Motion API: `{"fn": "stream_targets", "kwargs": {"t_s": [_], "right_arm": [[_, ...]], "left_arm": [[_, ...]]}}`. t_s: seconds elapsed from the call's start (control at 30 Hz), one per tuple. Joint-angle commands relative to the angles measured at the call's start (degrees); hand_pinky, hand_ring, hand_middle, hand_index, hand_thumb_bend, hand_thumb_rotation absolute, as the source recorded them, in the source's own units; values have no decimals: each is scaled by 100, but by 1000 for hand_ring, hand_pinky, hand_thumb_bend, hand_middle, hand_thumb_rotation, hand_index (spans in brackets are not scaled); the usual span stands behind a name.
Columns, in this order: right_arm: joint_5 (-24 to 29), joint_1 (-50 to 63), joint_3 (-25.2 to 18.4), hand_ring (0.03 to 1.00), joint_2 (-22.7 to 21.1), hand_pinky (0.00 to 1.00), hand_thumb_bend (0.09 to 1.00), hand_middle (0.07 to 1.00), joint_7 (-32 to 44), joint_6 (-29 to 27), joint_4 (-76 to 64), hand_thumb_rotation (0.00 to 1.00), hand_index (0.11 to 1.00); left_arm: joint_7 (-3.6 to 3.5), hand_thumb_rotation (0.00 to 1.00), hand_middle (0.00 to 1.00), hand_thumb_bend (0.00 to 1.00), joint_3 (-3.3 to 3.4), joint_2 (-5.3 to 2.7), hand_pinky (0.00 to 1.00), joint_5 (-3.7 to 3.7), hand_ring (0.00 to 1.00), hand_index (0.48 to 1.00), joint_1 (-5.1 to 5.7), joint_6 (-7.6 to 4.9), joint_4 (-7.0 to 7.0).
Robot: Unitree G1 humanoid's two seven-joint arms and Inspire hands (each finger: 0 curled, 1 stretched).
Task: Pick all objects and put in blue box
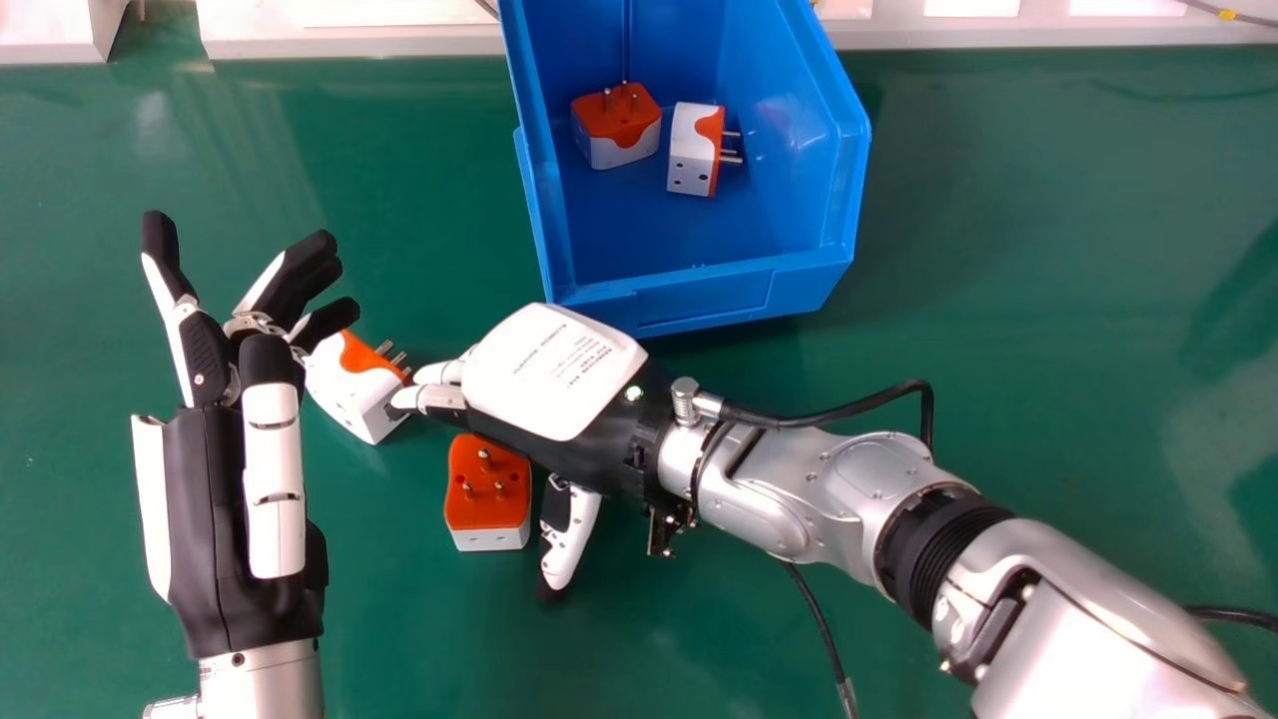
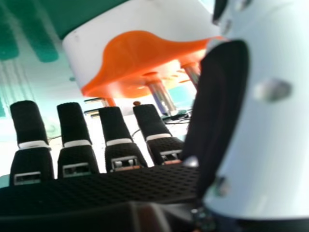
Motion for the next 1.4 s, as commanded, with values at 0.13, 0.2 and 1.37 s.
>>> {"fn": "stream_targets", "kwargs": {"t_s": [0.13,0.2,1.37], "right_arm": [[-141,17,126,728,-22,611,911,786,-176,265,125,96,788],[-157,9,145,722,-17,600,894,780,-211,294,126,88,775],[-172,-106,194,251,-116,203,525,405,-782,-76,114,0,506]], "left_arm": [[-3,881,813,482,8,22,763,47,819,782,18,-125,-83],[-14,882,813,479,5,31,763,29,819,782,28,-115,-102],[-15,883,813,479,8,22,753,11,817,781,-34,-145,-14]]}}
